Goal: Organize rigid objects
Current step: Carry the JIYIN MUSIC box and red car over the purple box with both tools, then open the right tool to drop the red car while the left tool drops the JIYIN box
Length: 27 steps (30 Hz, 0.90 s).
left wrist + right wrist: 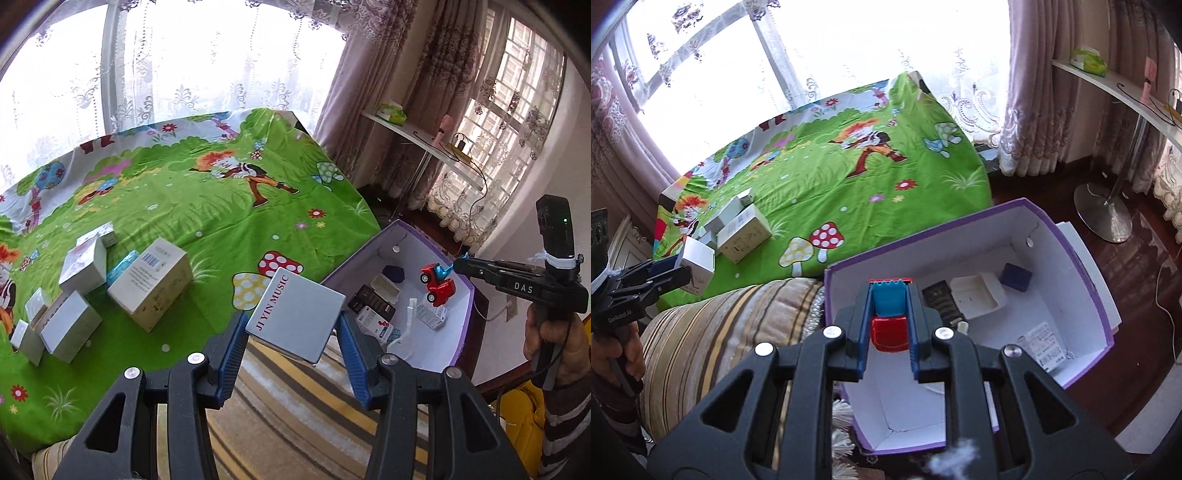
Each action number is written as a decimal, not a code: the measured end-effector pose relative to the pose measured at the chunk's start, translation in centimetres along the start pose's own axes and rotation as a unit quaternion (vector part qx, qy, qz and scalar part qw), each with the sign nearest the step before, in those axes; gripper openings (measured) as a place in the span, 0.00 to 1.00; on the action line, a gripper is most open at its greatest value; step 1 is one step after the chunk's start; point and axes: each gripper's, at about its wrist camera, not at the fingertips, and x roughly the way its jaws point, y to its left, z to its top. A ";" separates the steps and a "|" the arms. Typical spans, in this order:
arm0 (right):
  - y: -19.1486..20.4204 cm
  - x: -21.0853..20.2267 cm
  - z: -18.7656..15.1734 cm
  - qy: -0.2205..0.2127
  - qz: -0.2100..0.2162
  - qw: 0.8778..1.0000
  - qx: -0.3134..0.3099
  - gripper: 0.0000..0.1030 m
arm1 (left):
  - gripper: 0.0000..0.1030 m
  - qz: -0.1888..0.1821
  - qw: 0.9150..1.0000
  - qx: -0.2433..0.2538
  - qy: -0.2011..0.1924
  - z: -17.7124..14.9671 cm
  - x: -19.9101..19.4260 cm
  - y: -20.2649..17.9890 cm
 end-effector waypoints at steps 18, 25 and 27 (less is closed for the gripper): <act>-9.3 4.6 -4.3 0.066 -0.059 0.993 0.078 0.20 | 0.49 -0.035 0.997 0.038 0.064 2.0 8.0 -6.4; -10.1 6.5 -4.6 0.081 -0.066 0.992 0.078 0.20 | 0.49 -0.036 0.996 0.041 0.070 2.1 8.9 -7.5; -10.2 7.0 -4.8 0.086 -0.066 0.991 0.076 0.20 | 0.49 -0.035 0.996 0.042 0.070 2.1 9.0 -7.7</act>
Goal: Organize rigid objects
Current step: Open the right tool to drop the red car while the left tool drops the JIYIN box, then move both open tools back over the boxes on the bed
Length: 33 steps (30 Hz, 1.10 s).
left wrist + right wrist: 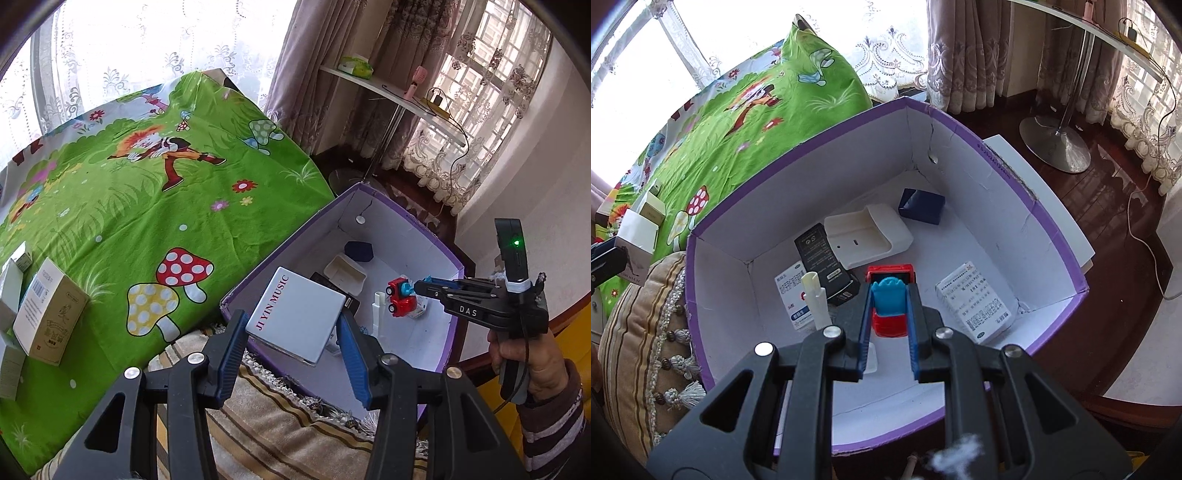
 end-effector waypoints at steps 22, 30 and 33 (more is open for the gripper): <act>1.2 -3.0 0.5 -0.048 0.021 0.999 0.010 0.64 | 0.66 -0.015 0.999 -0.046 -0.025 -0.3 -1.5 1.5; 6.2 -6.7 1.3 -0.113 0.040 0.992 -0.038 0.69 | 0.66 -0.005 0.995 -0.078 -0.070 -2.0 -4.8 3.8; 8.3 -7.4 1.7 -0.118 0.054 0.990 -0.058 0.71 | 0.66 0.000 0.993 -0.089 -0.079 -2.5 -5.7 4.8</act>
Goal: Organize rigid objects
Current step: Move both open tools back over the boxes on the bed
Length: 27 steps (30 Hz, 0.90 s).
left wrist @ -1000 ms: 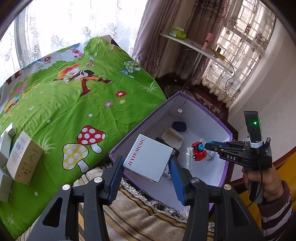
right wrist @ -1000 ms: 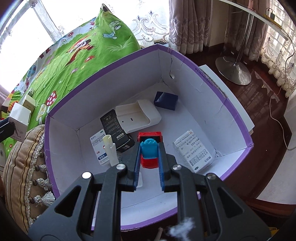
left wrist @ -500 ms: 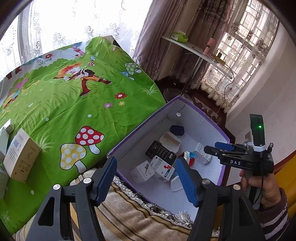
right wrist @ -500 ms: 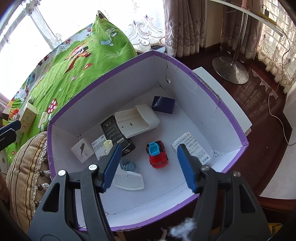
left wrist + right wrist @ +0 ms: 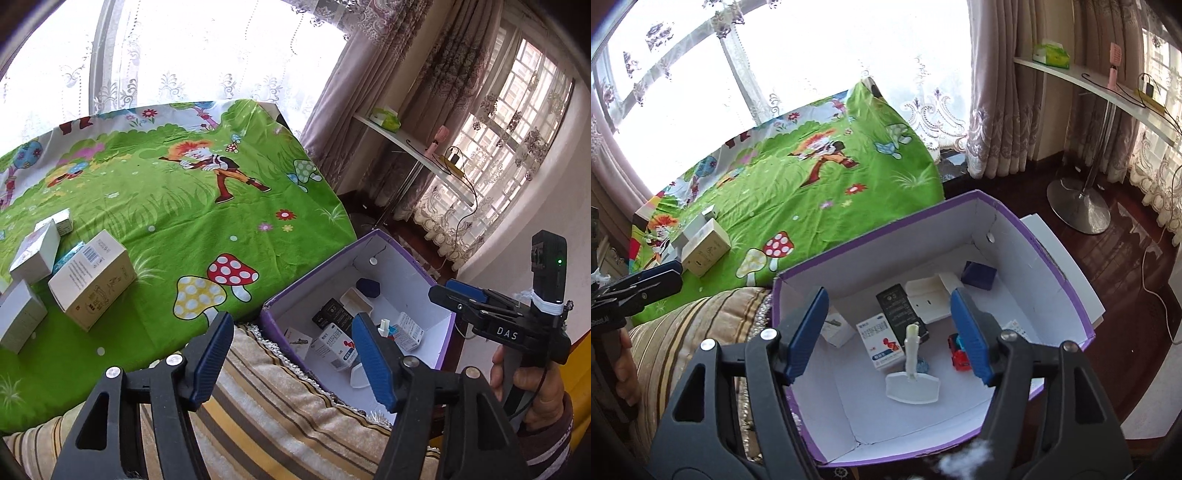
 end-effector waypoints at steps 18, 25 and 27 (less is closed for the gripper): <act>13.4 3.6 2.4 0.034 0.089 0.989 -0.113 0.87 | 0.66 0.091 0.984 -0.142 -0.066 -3.1 -6.8 12.7; 17.2 5.5 3.0 0.049 0.103 0.983 -0.143 0.89 | 0.66 0.126 0.966 -0.213 -0.075 -4.3 -8.9 17.8; 18.3 6.2 3.2 0.053 0.108 0.981 -0.149 0.89 | 0.66 0.135 0.962 -0.226 -0.074 -4.5 -9.3 18.9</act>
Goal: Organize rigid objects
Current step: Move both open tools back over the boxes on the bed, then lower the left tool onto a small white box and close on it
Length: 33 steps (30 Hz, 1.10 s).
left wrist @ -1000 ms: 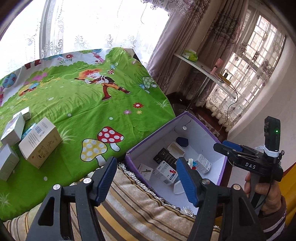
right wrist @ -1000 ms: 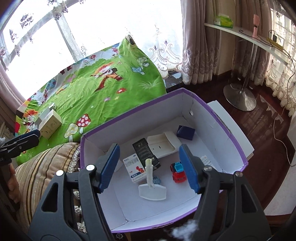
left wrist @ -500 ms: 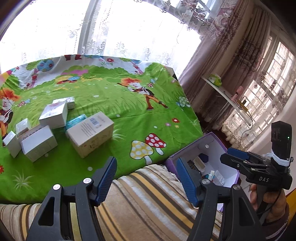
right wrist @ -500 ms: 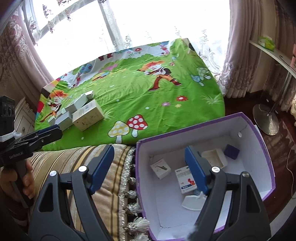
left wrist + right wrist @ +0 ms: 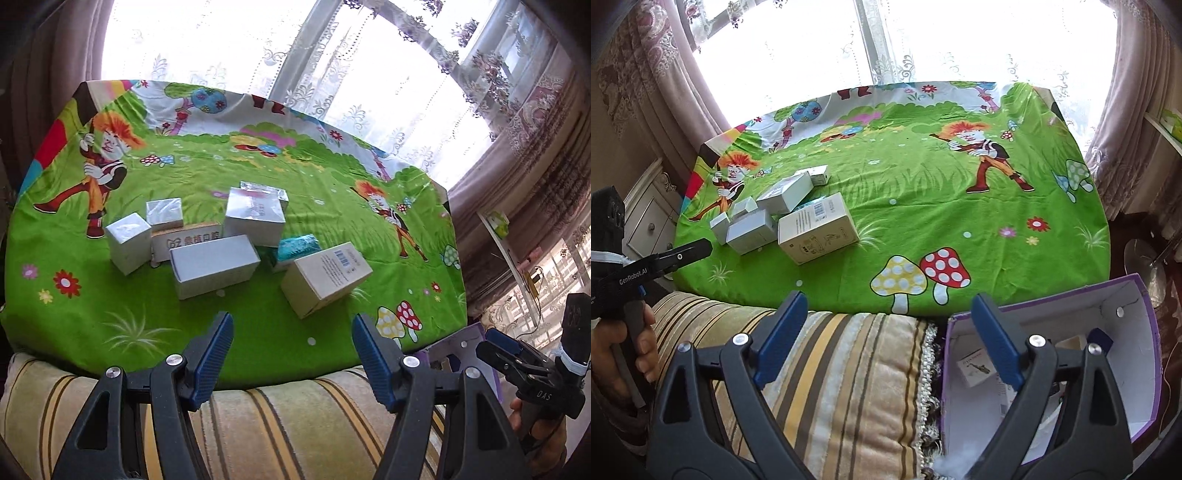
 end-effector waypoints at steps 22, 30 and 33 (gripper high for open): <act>7.2 9.4 5.0 0.048 0.029 0.995 -0.082 1.00 | 0.72 0.096 0.981 -0.169 0.011 6.6 1.3 11.0; 9.2 11.6 5.4 0.057 0.022 0.988 -0.141 1.00 | 0.74 0.116 0.958 -0.262 0.029 7.7 4.6 14.3; 9.8 12.2 5.4 0.055 0.019 0.985 -0.164 1.00 | 0.74 0.134 0.951 -0.277 0.035 7.7 5.8 14.6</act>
